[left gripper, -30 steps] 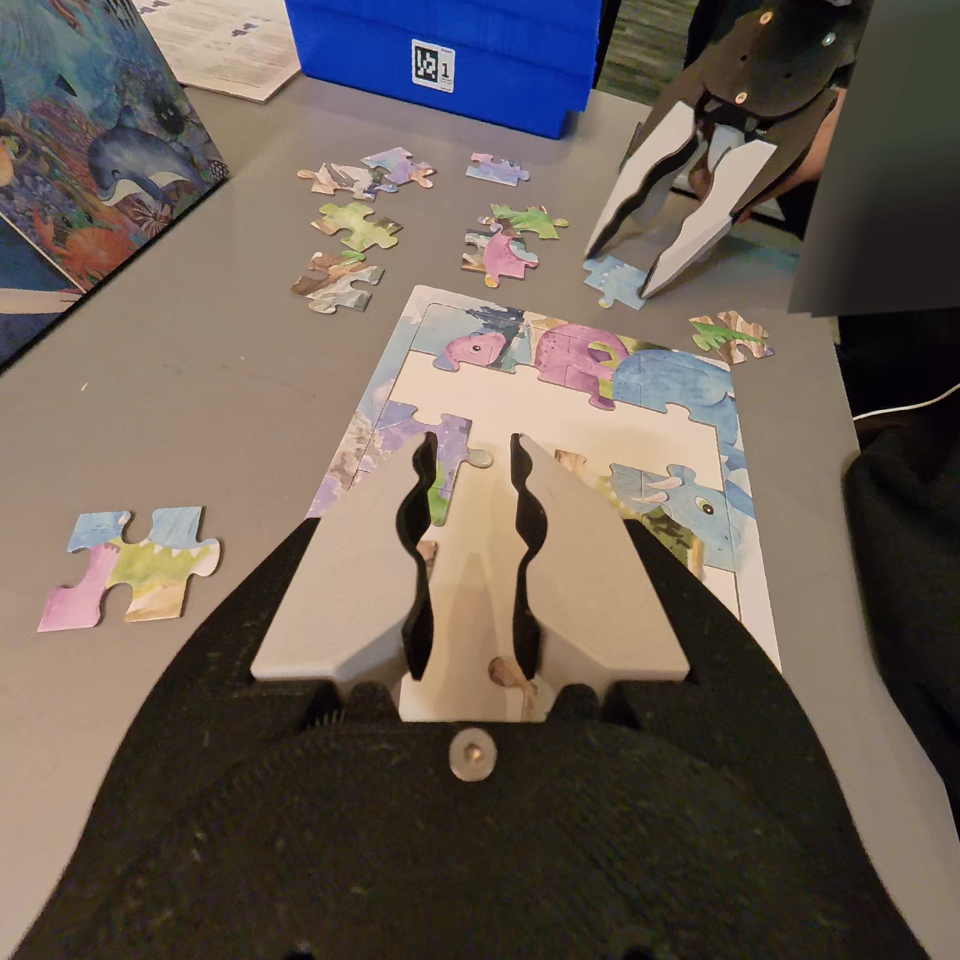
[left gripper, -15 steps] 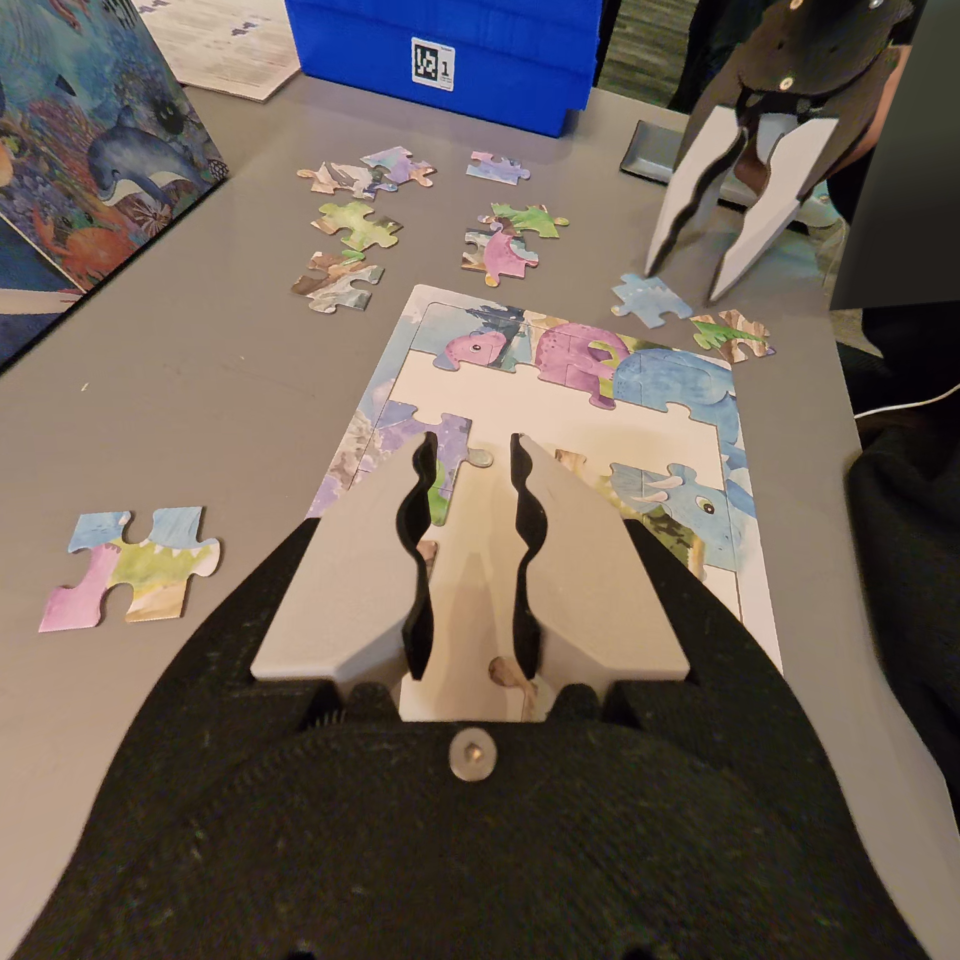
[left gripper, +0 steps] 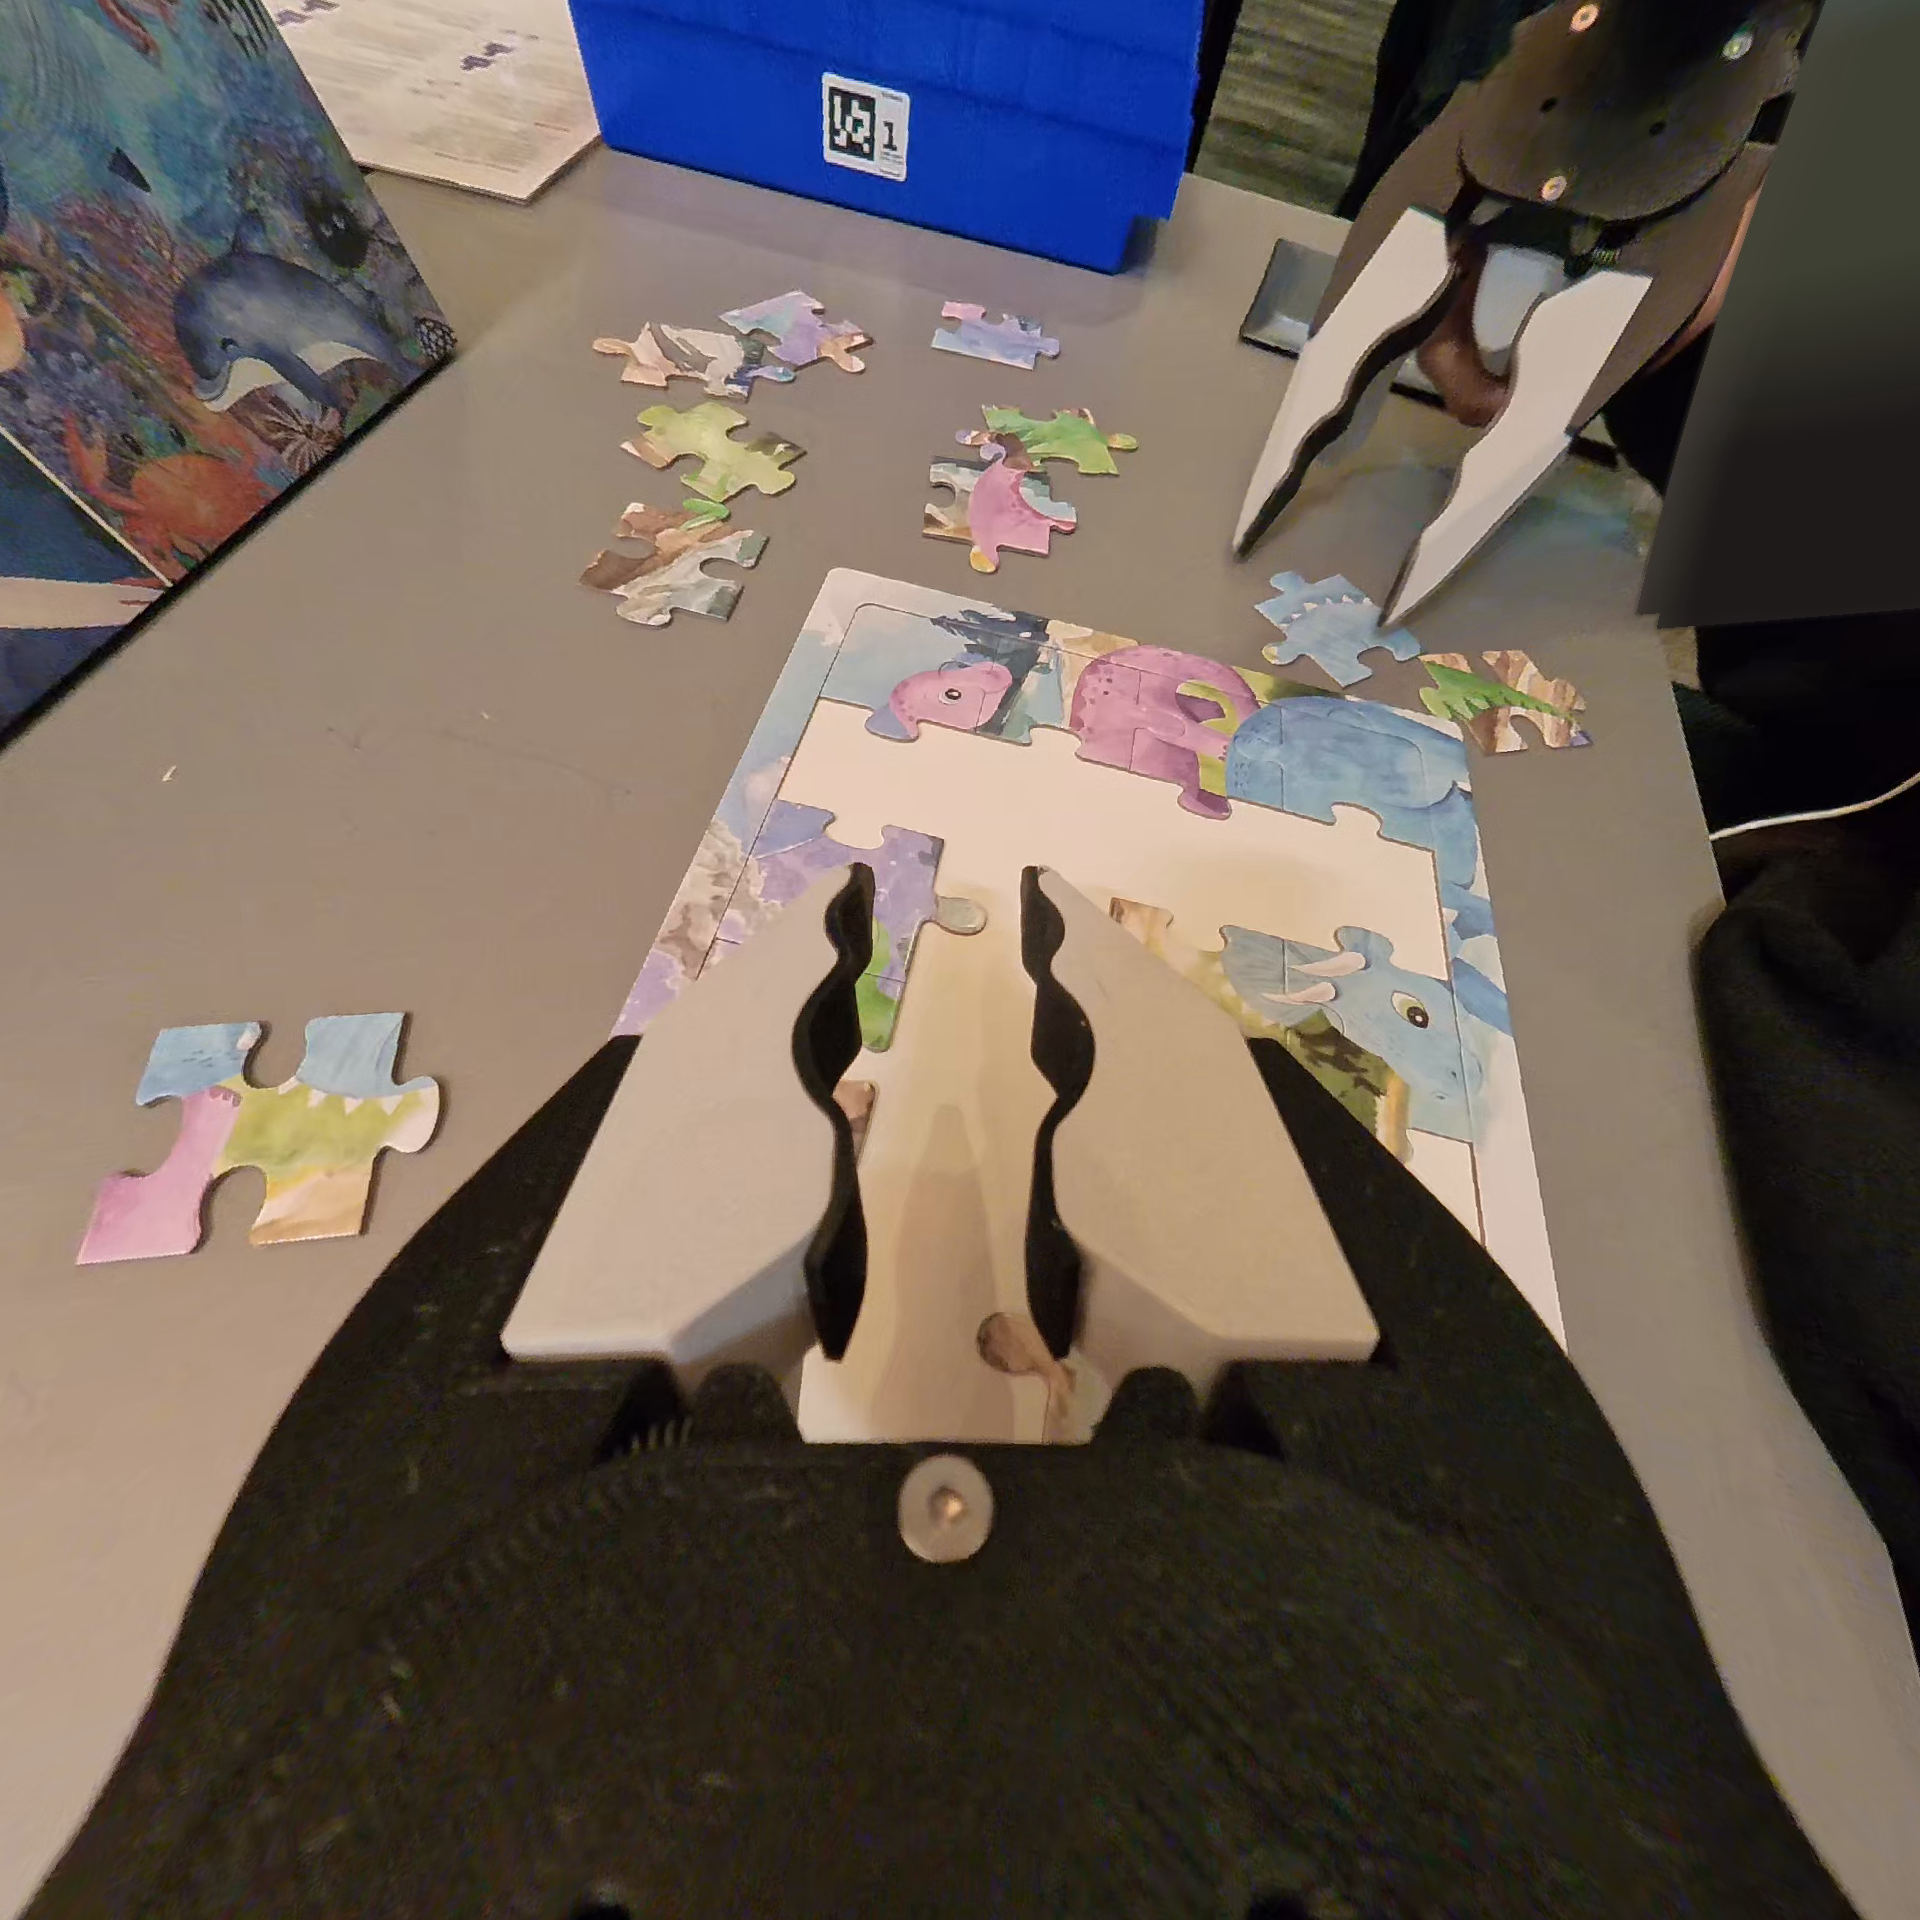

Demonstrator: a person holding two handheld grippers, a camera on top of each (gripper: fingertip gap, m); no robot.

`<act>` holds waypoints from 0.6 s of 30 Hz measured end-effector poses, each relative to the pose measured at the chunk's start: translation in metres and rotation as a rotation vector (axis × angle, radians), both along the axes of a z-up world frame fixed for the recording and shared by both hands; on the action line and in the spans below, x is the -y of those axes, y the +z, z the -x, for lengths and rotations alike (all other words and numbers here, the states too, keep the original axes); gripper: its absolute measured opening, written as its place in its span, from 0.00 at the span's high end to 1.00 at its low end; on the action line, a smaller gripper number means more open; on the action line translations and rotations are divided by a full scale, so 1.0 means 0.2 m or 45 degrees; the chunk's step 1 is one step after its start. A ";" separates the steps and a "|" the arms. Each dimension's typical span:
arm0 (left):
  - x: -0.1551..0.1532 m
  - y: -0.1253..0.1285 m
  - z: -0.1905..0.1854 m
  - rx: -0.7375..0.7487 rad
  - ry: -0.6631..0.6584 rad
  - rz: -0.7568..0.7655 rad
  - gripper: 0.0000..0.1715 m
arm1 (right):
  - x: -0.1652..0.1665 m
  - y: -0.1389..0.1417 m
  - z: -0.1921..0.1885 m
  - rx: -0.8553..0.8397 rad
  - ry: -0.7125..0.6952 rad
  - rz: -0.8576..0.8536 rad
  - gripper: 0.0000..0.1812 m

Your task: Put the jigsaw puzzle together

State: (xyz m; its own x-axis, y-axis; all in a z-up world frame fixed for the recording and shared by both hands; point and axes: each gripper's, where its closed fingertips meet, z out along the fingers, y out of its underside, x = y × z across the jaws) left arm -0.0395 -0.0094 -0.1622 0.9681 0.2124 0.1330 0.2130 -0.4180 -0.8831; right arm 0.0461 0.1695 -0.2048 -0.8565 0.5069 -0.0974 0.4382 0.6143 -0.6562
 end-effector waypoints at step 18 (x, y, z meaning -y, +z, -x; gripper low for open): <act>0.00 0.00 0.00 -0.002 0.000 0.001 0.84 | -0.24 -0.02 0.14 -0.115 -0.277 -0.240 0.82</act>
State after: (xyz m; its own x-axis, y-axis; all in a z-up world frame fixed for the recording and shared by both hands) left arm -0.0394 -0.0093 -0.1620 0.9683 0.2128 0.1310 0.2115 -0.4185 -0.8833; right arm 0.0176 0.2183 -0.2088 -0.7266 0.6815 0.0875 0.5182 0.6272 -0.5814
